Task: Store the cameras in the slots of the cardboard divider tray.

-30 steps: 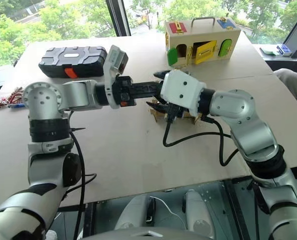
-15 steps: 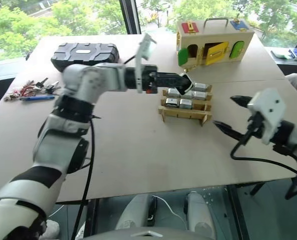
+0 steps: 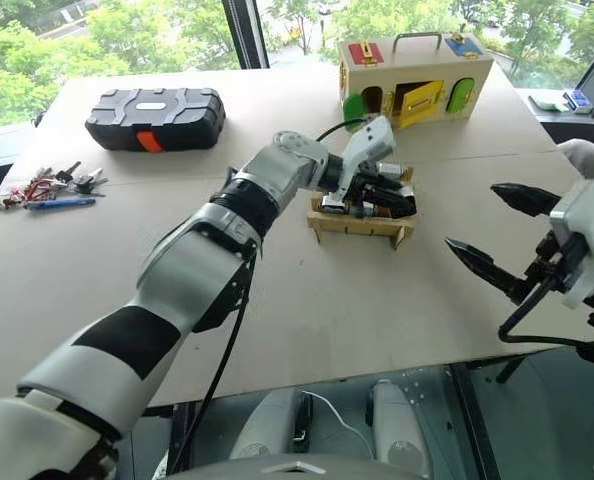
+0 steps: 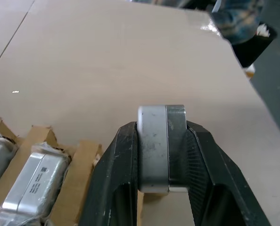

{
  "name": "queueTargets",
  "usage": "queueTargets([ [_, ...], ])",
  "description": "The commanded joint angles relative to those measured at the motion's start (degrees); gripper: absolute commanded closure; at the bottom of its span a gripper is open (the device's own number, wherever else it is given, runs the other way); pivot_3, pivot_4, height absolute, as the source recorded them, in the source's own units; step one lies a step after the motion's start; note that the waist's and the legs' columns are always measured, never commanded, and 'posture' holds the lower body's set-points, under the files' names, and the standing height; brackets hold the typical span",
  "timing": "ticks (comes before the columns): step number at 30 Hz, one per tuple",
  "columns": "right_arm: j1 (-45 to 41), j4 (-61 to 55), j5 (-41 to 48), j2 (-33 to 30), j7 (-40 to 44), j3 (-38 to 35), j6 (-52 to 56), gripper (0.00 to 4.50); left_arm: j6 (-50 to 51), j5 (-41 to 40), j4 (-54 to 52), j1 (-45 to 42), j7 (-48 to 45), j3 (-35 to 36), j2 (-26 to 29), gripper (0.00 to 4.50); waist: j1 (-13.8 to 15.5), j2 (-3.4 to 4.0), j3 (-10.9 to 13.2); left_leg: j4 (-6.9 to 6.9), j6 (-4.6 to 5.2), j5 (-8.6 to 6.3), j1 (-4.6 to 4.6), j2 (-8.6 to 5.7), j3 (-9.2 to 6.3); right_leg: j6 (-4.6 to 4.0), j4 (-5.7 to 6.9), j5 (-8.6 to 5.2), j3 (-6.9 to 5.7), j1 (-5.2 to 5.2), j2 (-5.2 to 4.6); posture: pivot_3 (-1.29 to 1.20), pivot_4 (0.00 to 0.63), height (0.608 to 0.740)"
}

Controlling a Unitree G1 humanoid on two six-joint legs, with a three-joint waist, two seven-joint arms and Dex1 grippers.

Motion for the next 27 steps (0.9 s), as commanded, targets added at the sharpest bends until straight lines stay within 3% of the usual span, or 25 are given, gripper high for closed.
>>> queueTargets([
  [1,2.6,-2.8,0.4,0.1,-2.0,-2.4,-1.2,0.03,-5.1,3.6,2.3,-0.8,1.3,2.3,0.2,3.75,0.1,0.0,0.0,0.0,0.0,0.0,0.0,0.0,-0.03,0.0,0.01,0.0,-0.03,0.0,0.0,0.0,0.15,0.74],
  [12,4.9,-4.2,2.8,-0.2,-5.7,-1.6,-1.3,0.03,-16.6,13.8,5.5,1.1,6.0,2.7,-1.5,3.75,0.4,0.0,0.0,0.09,0.0,0.0,-0.01,-0.01,-0.08,0.02,0.11,0.01,-0.05,-0.01,0.0,0.0,0.15,0.74],
  [21,7.8,-5.1,2.4,-0.3,-6.3,-1.5,-2.3,0.03,-19.0,16.6,6.6,-0.8,8.2,5.1,-1.8,3.75,0.3,0.01,0.0,0.11,0.0,0.0,0.02,-0.01,-0.07,0.03,0.18,0.02,-0.04,0.0,0.01,0.0,0.15,0.74],
  [27,7.2,-4.7,2.1,-0.6,-7.3,-0.1,-3.2,0.03,-21.8,22.1,7.5,0.4,7.7,2.4,-1.1,3.75,0.0,0.01,0.0,0.11,0.0,0.0,0.04,-0.01,-0.07,0.03,0.18,0.02,-0.03,0.0,0.01,0.0,0.15,0.74],
])
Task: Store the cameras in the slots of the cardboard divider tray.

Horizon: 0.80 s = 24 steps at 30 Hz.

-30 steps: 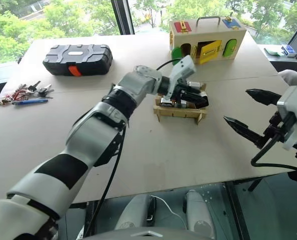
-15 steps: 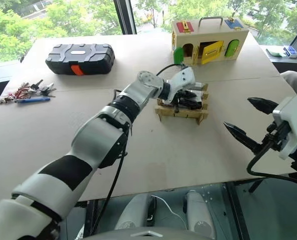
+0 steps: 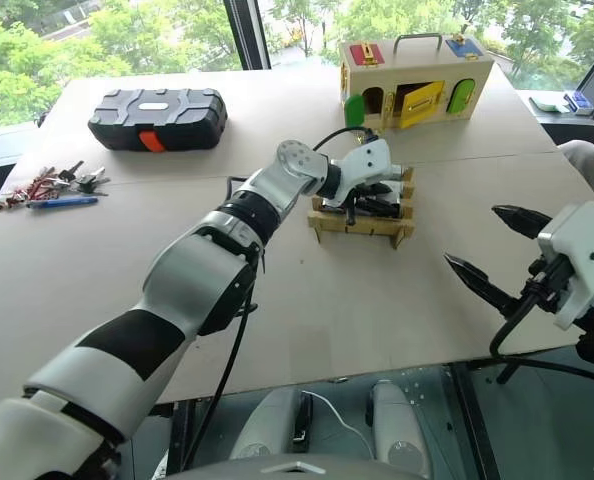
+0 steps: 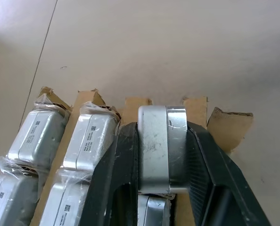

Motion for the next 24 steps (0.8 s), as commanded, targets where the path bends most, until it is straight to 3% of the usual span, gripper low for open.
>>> queueTargets([
  [1,-0.6,-0.9,0.1,-0.7,-0.8,0.0,-1.3,0.03,-2.5,3.4,0.4,-0.4,1.0,-1.2,0.4,3.75,-0.1,0.0,0.0,0.0,0.0,0.0,0.01,0.0,0.01,0.0,0.01,0.0,0.01,0.0,0.0,0.0,0.15,0.74],
  [8,1.2,-1.4,1.5,-1.0,0.1,-1.8,-1.0,0.03,-5.0,6.0,1.3,-0.9,2.9,-0.4,0.2,3.75,-0.1,0.0,0.0,0.01,0.0,0.0,0.03,0.0,0.01,0.0,0.05,0.0,0.02,0.01,0.01,0.0,0.15,0.74],
  [11,2.4,-1.4,2.4,-1.0,0.6,-2.8,-1.0,0.03,-2.6,2.5,1.4,-1.9,-2.3,3.3,-0.2,3.75,-0.2,0.0,0.0,0.02,0.0,0.0,0.04,0.0,0.03,0.01,0.08,0.01,0.04,0.01,0.01,0.0,0.15,0.74],
  [13,3.3,-1.5,2.9,-1.0,0.7,-3.6,-1.0,0.0,0.1,-0.9,1.0,-3.1,-5.9,6.9,-0.5,2.7,-0.1,0.0,0.0,0.02,0.0,0.0,0.04,0.0,0.02,0.01,0.1,0.0,0.03,0.0,0.02,0.0,0.15,0.74],
  [15,4.1,-1.6,3.0,-1.0,0.8,-4.1,-1.1,0.0,4.0,-5.1,0.1,-4.8,-10.3,11.3,-0.2,2.16,0.0,0.0,0.0,0.02,0.0,0.0,0.02,0.01,-0.01,0.01,0.1,0.0,0.0,0.0,0.02,0.0,0.15,0.74],
  [18,5.1,-1.8,3.5,-0.8,0.5,-4.8,-1.1,0.0,11.9,-10.8,-1.8,-7.2,-17.0,16.7,1.9,0.95,0.0,0.0,0.0,0.08,0.0,0.0,-0.07,0.0,-0.05,0.01,0.08,0.0,-0.04,-0.01,0.01,0.0,0.15,0.74],
  [24,5.8,-0.2,2.7,-0.5,0.2,-3.8,-2.0,0.0,14.3,-14.7,-10.0,-2.3,-13.6,21.6,10.0,0.95,-0.4,0.05,0.0,0.06,0.0,0.0,0.14,0.03,0.03,0.01,0.21,0.0,0.06,0.03,0.04,0.0,0.15,0.74],
])
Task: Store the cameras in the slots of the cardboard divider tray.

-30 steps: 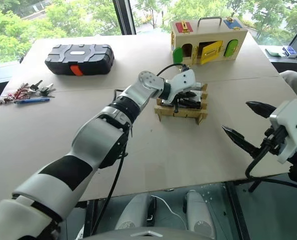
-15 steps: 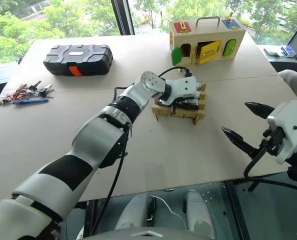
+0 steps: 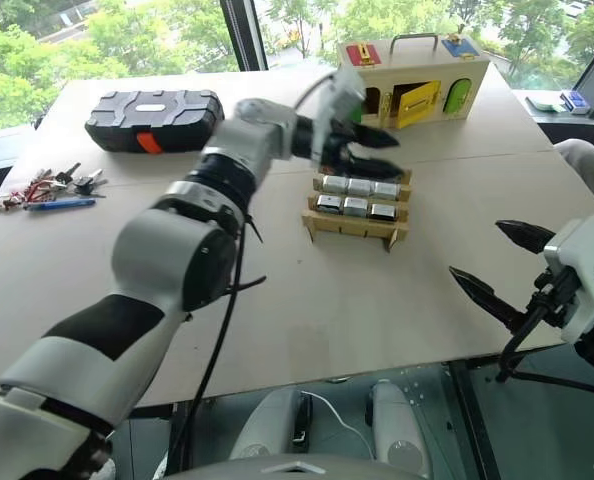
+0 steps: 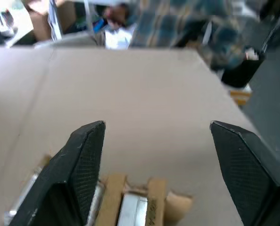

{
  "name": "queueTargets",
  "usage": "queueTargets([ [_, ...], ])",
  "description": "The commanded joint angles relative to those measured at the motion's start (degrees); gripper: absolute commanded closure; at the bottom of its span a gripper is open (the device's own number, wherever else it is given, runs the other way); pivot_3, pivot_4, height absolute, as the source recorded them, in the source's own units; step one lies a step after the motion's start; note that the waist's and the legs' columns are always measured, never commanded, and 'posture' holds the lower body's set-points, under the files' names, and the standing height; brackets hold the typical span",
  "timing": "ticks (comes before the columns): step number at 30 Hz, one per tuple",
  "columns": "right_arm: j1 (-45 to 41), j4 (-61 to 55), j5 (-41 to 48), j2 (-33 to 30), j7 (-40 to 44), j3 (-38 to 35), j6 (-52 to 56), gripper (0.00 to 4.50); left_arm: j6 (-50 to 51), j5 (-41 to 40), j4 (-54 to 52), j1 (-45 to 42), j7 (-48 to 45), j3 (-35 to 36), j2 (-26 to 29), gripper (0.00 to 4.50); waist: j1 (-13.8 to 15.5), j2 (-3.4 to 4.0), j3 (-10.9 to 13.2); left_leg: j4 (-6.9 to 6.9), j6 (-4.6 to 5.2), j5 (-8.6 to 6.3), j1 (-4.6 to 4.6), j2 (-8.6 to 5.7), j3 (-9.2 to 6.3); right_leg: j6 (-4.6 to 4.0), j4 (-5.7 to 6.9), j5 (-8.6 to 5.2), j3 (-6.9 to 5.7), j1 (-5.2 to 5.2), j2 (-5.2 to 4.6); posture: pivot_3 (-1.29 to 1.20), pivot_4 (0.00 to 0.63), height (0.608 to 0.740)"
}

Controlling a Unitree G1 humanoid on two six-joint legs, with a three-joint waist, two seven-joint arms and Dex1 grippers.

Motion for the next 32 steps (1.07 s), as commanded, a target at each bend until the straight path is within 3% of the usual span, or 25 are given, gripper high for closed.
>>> queueTargets([
  [1,-0.5,0.5,-0.4,-0.1,-0.3,-0.7,-1.7,0.0,-0.9,-3.4,-8.4,5.4,5.1,3.8,4.0,0.95,0.0,0.01,0.0,0.0,0.0,0.0,0.06,0.01,0.0,0.0,0.05,0.0,0.01,0.03,0.0,0.0,0.15,0.74],
  [4,-1.1,3.1,-3.0,-0.4,-1.2,1.0,-1.8,0.0,6.3,-8.0,-20.0,13.6,2.4,5.3,7.2,0.95,0.1,-0.01,0.0,-0.06,-0.01,0.0,0.49,0.08,0.03,0.0,0.19,-0.01,0.22,0.27,0.02,0.0,0.15,0.74],
  [7,-1.9,5.1,-4.8,0.4,-1.8,2.5,-3.0,0.0,16.3,-11.9,-36.3,24.5,5.2,6.8,10.8,0.08,0.2,-0.04,0.0,0.04,-0.02,0.01,0.55,0.09,0.33,0.0,0.4,-0.01,0.36,0.26,0.0,0.0,0.15,0.74],
  [11,-2.4,8.4,-8.3,0.8,-1.0,4.4,-5.4,0.0,22.6,-14.5,-63.6,43.4,11.4,7.6,15.0,0.08,-0.1,-0.01,0.0,-0.03,-0.03,0.0,0.75,0.24,0.33,-0.01,0.55,-0.01,0.62,0.24,-0.01,0.0,0.15,0.74],
  [15,-2.3,12.3,-10.4,1.0,1.6,6.0,-8.2,0.0,30.4,-18.6,-78.9,56.6,16.2,10.9,19.8,0.08,0.7,-0.05,0.0,-0.01,-0.04,0.01,0.7,0.26,0.34,-0.01,0.57,-0.01,0.58,0.17,-0.04,0.0,0.15,0.74],
  [22,-1.0,16.6,-13.6,1.3,4.2,6.3,-11.9,0.0,35.9,-25.3,-92.4,74.0,21.8,17.2,22.7,0.08,0.2,-0.08,0.0,0.04,-0.04,0.02,1.18,0.3,0.52,0.1,0.53,-0.21,0.69,0.59,-0.07,0.0,0.15,0.74],
  [32,-4.4,19.7,-15.0,0.7,5.4,8.2,-13.1,0.0,35.0,-29.7,-98.3,85.0,28.3,20.7,23.8,0.08,0.2,-0.11,0.0,0.01,-0.04,0.02,1.66,0.38,0.59,-0.01,0.5,-0.33,0.72,1.0,0.02,0.0,0.15,0.74],
])
